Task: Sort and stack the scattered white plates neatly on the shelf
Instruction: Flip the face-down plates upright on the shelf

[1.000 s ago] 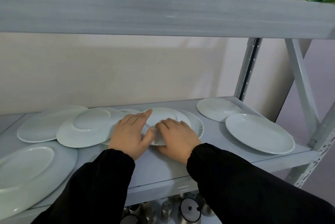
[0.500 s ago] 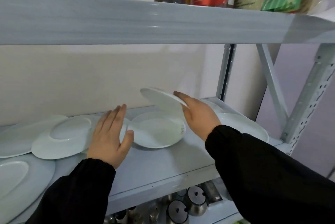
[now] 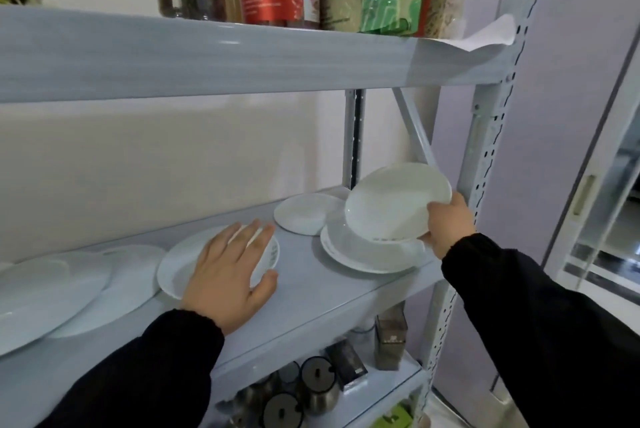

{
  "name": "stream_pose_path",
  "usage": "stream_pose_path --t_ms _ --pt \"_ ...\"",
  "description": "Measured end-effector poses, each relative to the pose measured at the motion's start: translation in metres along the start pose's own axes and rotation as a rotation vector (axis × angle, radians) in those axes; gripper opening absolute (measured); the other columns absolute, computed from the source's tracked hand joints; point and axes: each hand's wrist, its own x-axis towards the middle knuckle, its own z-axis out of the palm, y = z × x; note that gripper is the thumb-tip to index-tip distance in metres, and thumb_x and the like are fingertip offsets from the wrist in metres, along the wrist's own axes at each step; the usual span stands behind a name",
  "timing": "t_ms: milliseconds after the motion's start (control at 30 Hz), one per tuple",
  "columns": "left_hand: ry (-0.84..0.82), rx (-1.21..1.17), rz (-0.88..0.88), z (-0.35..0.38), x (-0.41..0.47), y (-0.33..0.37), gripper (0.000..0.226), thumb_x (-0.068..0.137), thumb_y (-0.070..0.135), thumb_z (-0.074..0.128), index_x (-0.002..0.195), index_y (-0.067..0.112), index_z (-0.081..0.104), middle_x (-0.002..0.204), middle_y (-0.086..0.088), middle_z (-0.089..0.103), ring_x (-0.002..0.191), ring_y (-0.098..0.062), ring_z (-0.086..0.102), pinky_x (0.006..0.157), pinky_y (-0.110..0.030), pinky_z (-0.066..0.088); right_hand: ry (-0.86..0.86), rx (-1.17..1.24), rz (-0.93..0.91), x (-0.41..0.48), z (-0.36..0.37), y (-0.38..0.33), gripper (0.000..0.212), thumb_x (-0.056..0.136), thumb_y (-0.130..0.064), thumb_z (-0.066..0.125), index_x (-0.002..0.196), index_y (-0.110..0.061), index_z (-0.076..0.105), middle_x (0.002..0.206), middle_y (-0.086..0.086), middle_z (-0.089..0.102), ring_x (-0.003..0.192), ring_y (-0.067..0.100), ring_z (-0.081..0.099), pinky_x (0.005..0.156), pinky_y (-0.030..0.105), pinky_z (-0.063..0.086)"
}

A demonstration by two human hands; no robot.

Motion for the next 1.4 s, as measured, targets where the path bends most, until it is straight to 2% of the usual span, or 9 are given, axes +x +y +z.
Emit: stream_pose_path --t_ms 67,233,400,567,733,867,1067,1233,1400 --pt "-0.001 -0.013 0.032 0.006 0.01 0.012 0.066 0.089 0.053 0.036 0.149 0.026 0.033 0.151 0.0 0.041 0.137 -0.029 0.035 0.11 -0.046 0.03 -0.006 -0.004 0.048 0.003 -0.009 0.007 0.032 0.095 -0.003 0.038 0.098 -0.03 0.055 0.097 0.001 0.061 0.085 0.023 0.059 0.072 0.047 0.057" --pt "0.003 -0.038 0.054 0.016 0.022 0.026 0.067 0.088 0.053 0.036 0.151 0.03 0.028 0.151 0.003 0.04 0.137 -0.026 0.034 0.109 -0.047 0.032 0.06 -0.244 0.058 0.019 -0.018 0.034 0.039 0.08 -0.01 0.036 0.113 -0.024 0.051 0.109 0.012 0.062 0.095 0.035 0.061 0.085 0.056 0.055" --pt "0.024 -0.073 0.045 0.017 0.021 0.024 0.066 0.088 0.051 0.036 0.15 0.028 0.031 0.149 0.002 0.043 0.136 -0.027 0.037 0.108 -0.047 0.033 0.099 -0.416 0.112 0.02 -0.014 0.04 0.048 0.086 -0.003 0.04 0.134 -0.006 0.041 0.123 0.02 0.055 0.105 0.037 0.055 0.099 0.048 0.046" --pt "0.04 -0.098 0.022 0.017 0.018 0.021 0.066 0.088 0.051 0.035 0.15 0.028 0.031 0.147 0.002 0.045 0.135 -0.026 0.038 0.108 -0.044 0.033 0.121 -0.516 0.086 0.015 -0.012 0.042 0.05 0.088 0.002 0.04 0.137 -0.003 0.039 0.124 0.023 0.053 0.11 0.04 0.054 0.094 0.045 0.047" --pt "0.039 -0.104 0.01 0.017 0.018 0.019 0.065 0.088 0.051 0.034 0.15 0.028 0.031 0.146 0.003 0.046 0.133 -0.026 0.039 0.108 -0.043 0.033 0.11 -0.527 0.043 0.015 -0.014 0.051 0.058 0.084 0.002 0.041 0.141 -0.009 0.036 0.121 0.02 0.055 0.097 0.034 0.052 0.086 0.04 0.048" --pt "0.045 -0.116 0.023 0.017 0.018 0.018 0.065 0.089 0.049 0.034 0.149 0.028 0.032 0.143 0.004 0.048 0.13 -0.024 0.041 0.106 -0.042 0.034 0.095 -0.519 0.009 0.014 -0.018 0.051 0.061 0.082 -0.001 0.045 0.141 -0.011 0.036 0.118 0.016 0.056 0.101 0.034 0.054 0.085 0.039 0.048" --pt "0.063 -0.121 0.027 0.016 0.019 0.019 0.064 0.088 0.048 0.035 0.149 0.026 0.033 0.141 0.004 0.049 0.13 -0.022 0.041 0.106 -0.039 0.034 0.097 -0.534 -0.074 0.011 -0.023 0.049 0.065 0.073 -0.025 0.06 0.134 -0.011 0.042 0.124 0.014 0.05 0.099 0.031 0.054 0.079 0.035 0.048" --pt "0.067 -0.112 0.026 0.015 0.019 0.019 0.064 0.089 0.048 0.034 0.149 0.025 0.034 0.141 0.005 0.049 0.13 -0.021 0.041 0.105 -0.037 0.033 0.138 -0.76 -0.354 -0.001 -0.019 0.045 0.076 0.079 -0.032 0.064 0.146 -0.019 0.03 0.142 0.006 0.023 0.133 0.024 0.024 0.1 0.029 0.029" --pt "0.067 -0.102 0.008 0.013 0.016 0.014 0.064 0.087 0.048 0.037 0.147 0.025 0.037 0.141 0.003 0.05 0.128 -0.024 0.043 0.104 -0.04 0.034 -0.072 -0.888 -0.54 -0.02 0.014 0.033 0.088 0.082 -0.048 0.061 0.153 -0.032 0.012 0.16 -0.004 0.002 0.148 0.017 0.002 0.116 0.039 0.02"
